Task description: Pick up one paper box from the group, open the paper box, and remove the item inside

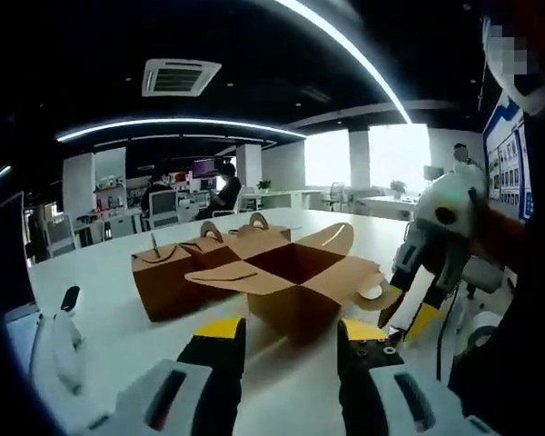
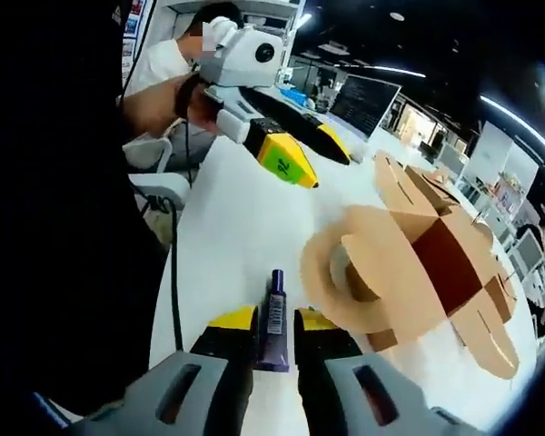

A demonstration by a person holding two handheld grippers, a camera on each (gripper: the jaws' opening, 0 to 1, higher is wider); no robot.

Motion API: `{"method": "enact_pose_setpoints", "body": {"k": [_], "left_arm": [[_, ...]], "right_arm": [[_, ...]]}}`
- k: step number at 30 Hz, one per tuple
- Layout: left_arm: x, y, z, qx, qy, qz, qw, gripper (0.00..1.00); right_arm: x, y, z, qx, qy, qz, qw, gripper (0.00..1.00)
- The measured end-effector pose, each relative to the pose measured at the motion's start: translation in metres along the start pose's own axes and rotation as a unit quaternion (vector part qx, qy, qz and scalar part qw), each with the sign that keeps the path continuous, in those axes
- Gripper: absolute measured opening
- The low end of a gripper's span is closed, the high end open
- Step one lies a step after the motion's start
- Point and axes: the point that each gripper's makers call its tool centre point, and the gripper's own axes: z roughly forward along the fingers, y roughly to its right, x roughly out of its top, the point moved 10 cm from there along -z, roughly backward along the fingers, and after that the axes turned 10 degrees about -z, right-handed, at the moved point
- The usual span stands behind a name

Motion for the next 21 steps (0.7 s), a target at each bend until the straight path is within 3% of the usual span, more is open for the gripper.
{"method": "enact_pose_setpoints", "body": {"k": [3,7,10,12,15,17,21], "left_arm": [[-0.001,0.0,0.0,0.0,-0.002,-0.001,1.0,0.42],[-0.002,-0.001,0.001,-0.002,-0.004,-0.002,1.0,0.42],[0.002,-0.003,0.003,-0.006,-0.001,-0.006,1.0,0.42],[0.012,-0.003,0.002,-0.028,0.026,-0.027,0.9989,0.42],[0.026,-0.008,-0.002,-0.039,0.051,-0.041,0.9971,0.42],[0.033,-0.01,-0.002,-0.035,0.058,-0.034,0.9971,0.42],[0.038,-0.011,0.0,-0.031,0.063,-0.025,0.9972,0.42]], "right_arm": [[-0.002,-0.006,-0.011,0.034,0.027,0.009,0.999,0.19],[0.001,-0.005,-0.024,0.027,0.08,0.032,0.9959,0.26],[0.002,-0.008,-0.037,0.052,0.125,0.063,0.9888,0.21],[0.005,-0.007,-0.045,0.056,0.147,0.073,0.9849,0.16],[0.013,0.005,-0.064,0.013,0.251,0.09,0.9637,0.12],[0.016,0.022,-0.081,-0.05,0.302,0.091,0.9475,0.11],[0.015,0.044,-0.103,-0.146,0.356,0.123,0.915,0.12]]}}
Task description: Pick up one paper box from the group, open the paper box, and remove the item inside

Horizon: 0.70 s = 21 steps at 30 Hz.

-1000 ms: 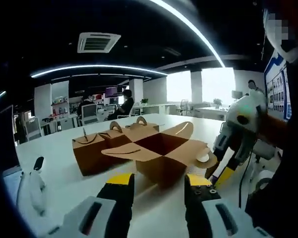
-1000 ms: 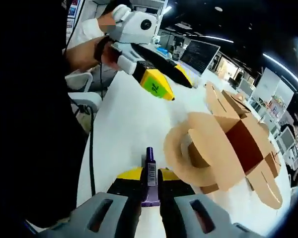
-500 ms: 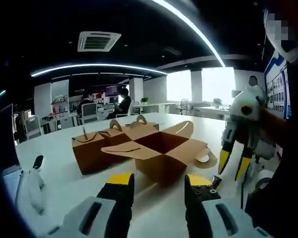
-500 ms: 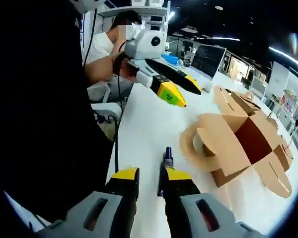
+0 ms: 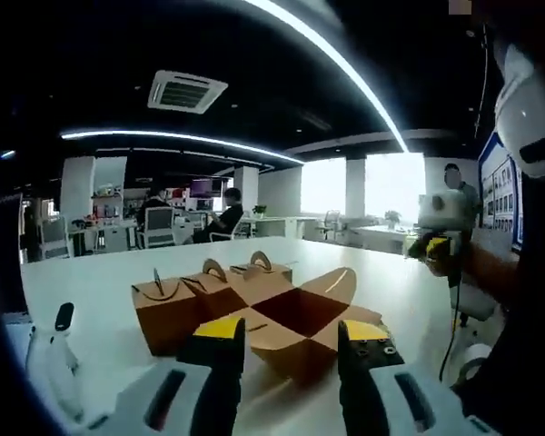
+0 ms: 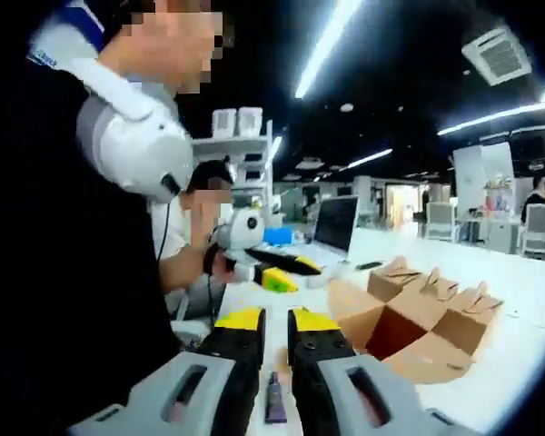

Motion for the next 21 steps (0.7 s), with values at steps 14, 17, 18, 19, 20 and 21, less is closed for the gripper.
{"method": "enact_pose_setpoints", "body": {"k": [14,17,18,19,20,21], "left_arm": [[-0.004,-0.008,0.02,0.0,0.007,-0.011,0.9999,0.43],[-0.004,-0.008,0.018,0.003,0.002,0.003,1.0,0.43],[-0.004,-0.008,0.017,0.002,0.002,0.004,1.0,0.43],[-0.004,-0.008,0.017,0.001,0.004,0.004,1.0,0.43],[-0.003,-0.007,0.017,0.001,0.007,0.001,1.0,0.43],[-0.003,-0.007,0.017,0.001,0.009,0.0,1.0,0.43]], "right_arm": [[-0.028,0.055,-0.043,-0.206,-0.048,0.034,0.9767,0.12],[-0.028,0.052,-0.037,-0.206,-0.058,0.031,0.9763,0.15],[-0.028,0.051,-0.035,-0.206,-0.06,0.029,0.9763,0.17],[-0.027,0.049,-0.032,-0.204,-0.063,0.025,0.9766,0.19],[-0.027,0.048,-0.031,-0.203,-0.067,0.022,0.9766,0.2],[-0.027,0.047,-0.029,-0.203,-0.075,0.017,0.9763,0.21]]}}
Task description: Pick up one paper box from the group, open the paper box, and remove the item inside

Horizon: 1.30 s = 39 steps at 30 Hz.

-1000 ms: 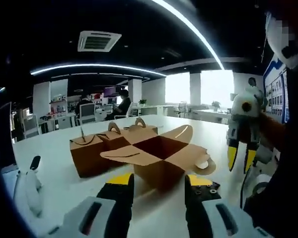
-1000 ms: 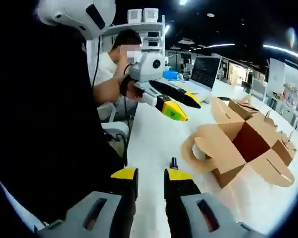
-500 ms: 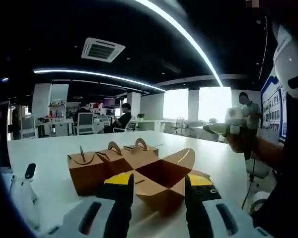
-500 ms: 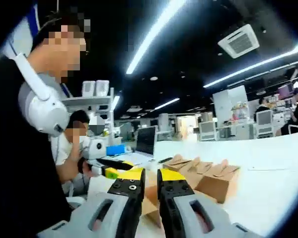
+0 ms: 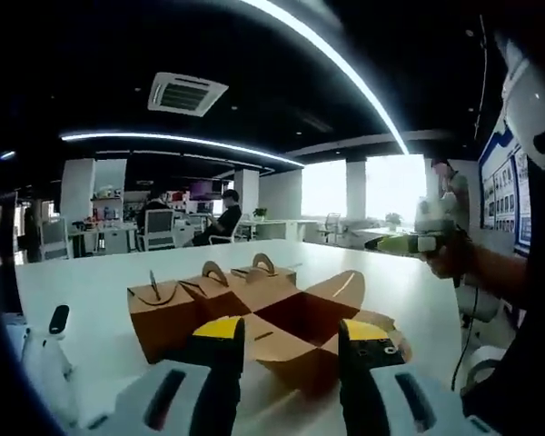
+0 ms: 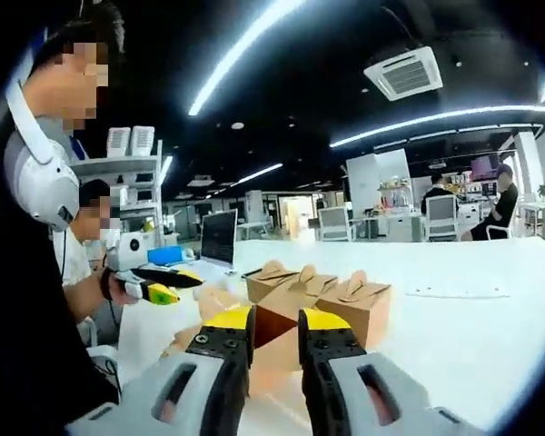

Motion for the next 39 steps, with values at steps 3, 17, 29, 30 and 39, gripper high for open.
{"method": "enact_pose_setpoints", "body": {"k": [3,17,29,30,39], "left_arm": [[0.0006,0.0007,0.0003,0.0,0.005,-0.003,1.0,0.43],[-0.0025,0.0039,-0.0014,0.005,0.009,-0.009,0.9999,0.42],[0.0003,0.0019,-0.0037,0.017,0.015,-0.007,0.9997,0.42],[0.0005,0.0018,-0.0036,0.017,0.014,-0.004,0.9997,0.42],[0.0004,0.0013,-0.0038,0.017,0.016,-0.005,0.9997,0.42]], "right_arm": [[-0.0024,-0.0009,0.0004,-0.002,-0.011,-0.009,0.9999,0.22],[-0.0035,-0.002,-0.0073,-0.031,0.008,-0.019,0.9993,0.25],[-0.0015,-0.0032,-0.0059,-0.027,0.018,-0.018,0.9993,0.29],[-0.0025,-0.0037,-0.0056,-0.028,0.014,-0.019,0.9993,0.3],[-0.0042,0.0022,-0.0065,-0.046,0.008,-0.021,0.9987,0.3]]}}
